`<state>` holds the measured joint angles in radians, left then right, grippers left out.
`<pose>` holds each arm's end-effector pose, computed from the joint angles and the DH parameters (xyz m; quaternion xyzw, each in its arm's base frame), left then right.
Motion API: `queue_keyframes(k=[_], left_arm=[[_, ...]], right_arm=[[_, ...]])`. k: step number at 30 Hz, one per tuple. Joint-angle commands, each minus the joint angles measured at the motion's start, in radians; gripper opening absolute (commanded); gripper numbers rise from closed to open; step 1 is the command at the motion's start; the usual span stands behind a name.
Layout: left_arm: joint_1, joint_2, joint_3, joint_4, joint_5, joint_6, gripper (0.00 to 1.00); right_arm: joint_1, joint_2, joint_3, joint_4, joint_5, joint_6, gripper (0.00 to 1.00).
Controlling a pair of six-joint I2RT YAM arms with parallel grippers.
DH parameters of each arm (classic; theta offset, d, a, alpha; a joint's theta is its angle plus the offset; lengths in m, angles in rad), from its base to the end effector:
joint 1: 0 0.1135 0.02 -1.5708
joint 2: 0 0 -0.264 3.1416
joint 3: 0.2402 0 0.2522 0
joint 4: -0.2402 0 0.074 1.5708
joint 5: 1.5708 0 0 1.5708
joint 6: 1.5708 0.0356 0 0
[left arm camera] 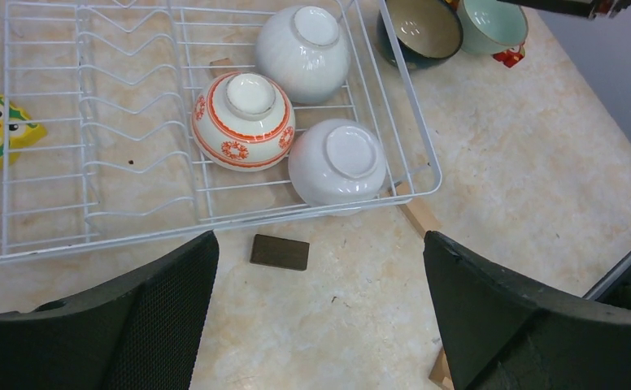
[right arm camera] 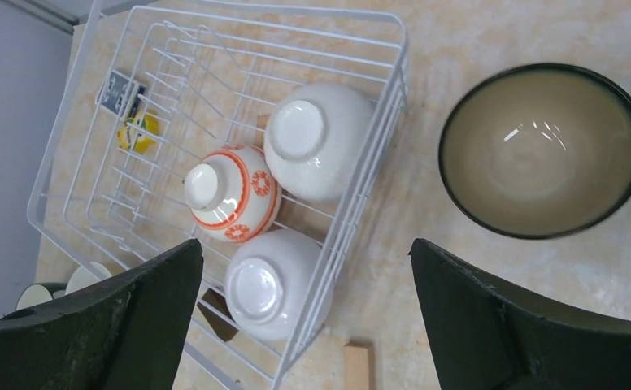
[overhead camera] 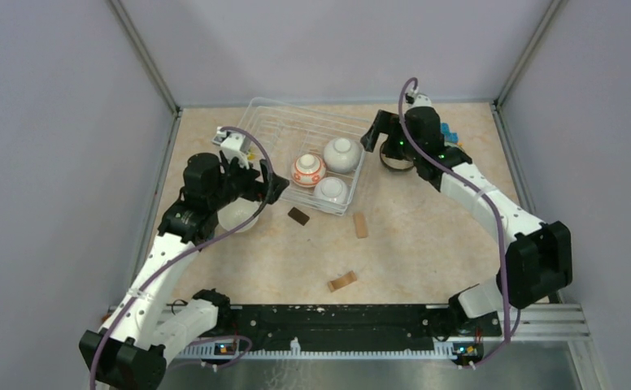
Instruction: Unload the bowls from the dish rack
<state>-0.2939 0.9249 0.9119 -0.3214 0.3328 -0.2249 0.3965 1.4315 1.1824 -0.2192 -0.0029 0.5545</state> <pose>0.1962 -0.0715 0.3458 0.1237 0.7999 -0.2771 0.5178 0.3074 0.1288 0.3232 0.0665 0.8493 0.2409 0.4651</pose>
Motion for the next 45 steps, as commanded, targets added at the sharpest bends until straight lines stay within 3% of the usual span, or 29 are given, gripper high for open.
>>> queue_keyframes(k=[1,7,11,13,18,21,29,33,36,38,42,45], left_arm=[[0.001,-0.007,0.035,0.045,0.028,0.09,0.99],[0.001,0.095,0.095,0.004,0.044,0.069,0.99],[0.001,0.207,0.166,-0.047,0.044,0.018,0.99],[0.001,0.252,0.197,-0.062,0.051,-0.002,0.99],[-0.002,0.363,0.288,-0.132,-0.03,-0.026,0.99],[-0.017,0.418,0.334,-0.129,-0.041,-0.017,0.97],[-0.064,0.605,0.46,-0.121,-0.031,-0.017,0.7],[-0.101,0.694,0.503,-0.123,-0.093,-0.008,0.66],[-0.114,0.756,0.544,-0.123,-0.142,-0.025,0.48],[-0.12,0.788,0.556,-0.095,-0.164,-0.047,0.49],[-0.156,0.856,0.589,-0.075,-0.288,-0.036,0.73],[-0.173,0.901,0.628,-0.105,-0.376,-0.006,0.78]], right_arm=[[0.099,0.062,0.14,-0.013,0.15,-0.109,0.97],[0.199,0.113,0.198,-0.032,0.289,-0.23,0.97],[0.2,0.084,0.156,-0.017,0.34,-0.204,0.99],[0.213,0.042,0.114,-0.002,0.446,-0.095,0.99],[0.217,-0.095,-0.111,0.198,0.303,-0.161,0.99],[0.216,-0.135,-0.152,0.207,0.314,-0.189,0.99],[0.215,-0.104,-0.13,0.187,0.149,-0.218,0.95],[0.215,-0.105,-0.145,0.186,0.126,-0.213,0.93],[0.214,-0.141,-0.192,0.241,0.13,-0.195,0.92],[0.215,-0.16,-0.209,0.254,0.115,-0.186,0.92],[0.215,-0.166,-0.213,0.241,0.1,-0.167,0.91],[0.214,-0.166,-0.214,0.229,0.106,-0.163,0.91]])
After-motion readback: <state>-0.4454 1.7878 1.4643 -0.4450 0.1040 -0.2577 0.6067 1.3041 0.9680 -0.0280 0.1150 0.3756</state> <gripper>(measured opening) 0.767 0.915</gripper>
